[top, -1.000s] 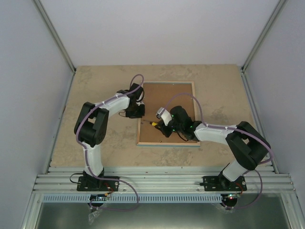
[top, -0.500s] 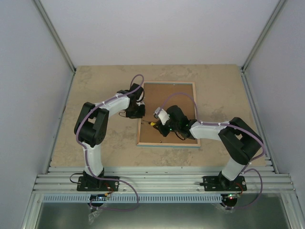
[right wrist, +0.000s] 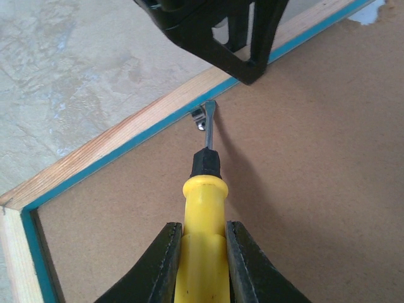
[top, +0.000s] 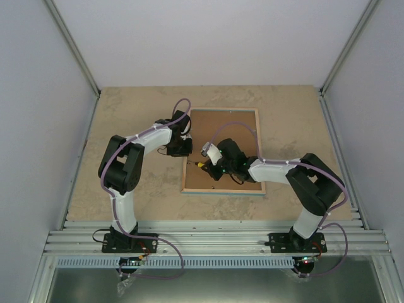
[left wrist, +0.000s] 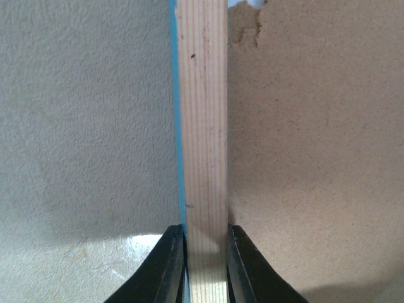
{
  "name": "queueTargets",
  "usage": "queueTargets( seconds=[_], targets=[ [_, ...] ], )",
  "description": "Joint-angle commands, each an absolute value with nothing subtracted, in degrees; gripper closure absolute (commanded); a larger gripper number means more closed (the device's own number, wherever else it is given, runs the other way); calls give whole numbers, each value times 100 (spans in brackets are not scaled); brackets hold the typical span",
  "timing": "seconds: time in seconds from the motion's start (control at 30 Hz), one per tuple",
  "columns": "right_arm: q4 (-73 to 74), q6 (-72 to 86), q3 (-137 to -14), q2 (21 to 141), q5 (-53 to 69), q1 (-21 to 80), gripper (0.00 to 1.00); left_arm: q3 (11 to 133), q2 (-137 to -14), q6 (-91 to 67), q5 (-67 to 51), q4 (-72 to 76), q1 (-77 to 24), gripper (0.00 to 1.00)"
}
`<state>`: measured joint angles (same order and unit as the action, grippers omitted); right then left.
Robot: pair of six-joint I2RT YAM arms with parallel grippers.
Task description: Take the photo out of the frame
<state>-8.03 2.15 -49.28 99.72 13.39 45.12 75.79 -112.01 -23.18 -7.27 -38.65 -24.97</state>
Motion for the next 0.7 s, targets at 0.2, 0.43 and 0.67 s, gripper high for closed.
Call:
queueTargets(
  seconds=[0.2, 0.43, 0.67],
  targets=[
    [-306, 43, -5237, 10177, 1665, 4603, 100, 7550, -11140, -2253, -894, -4016, -2603, 98],
    [226, 35, -5425, 10176, 1980, 4612, 99, 7550, -11171, -2271, -869, -4017, -2601, 98],
    [797, -144, -5699, 10327, 2473, 4607, 100, 7542, -11196, -2292, -861, -4015, -2601, 99]
  ],
)
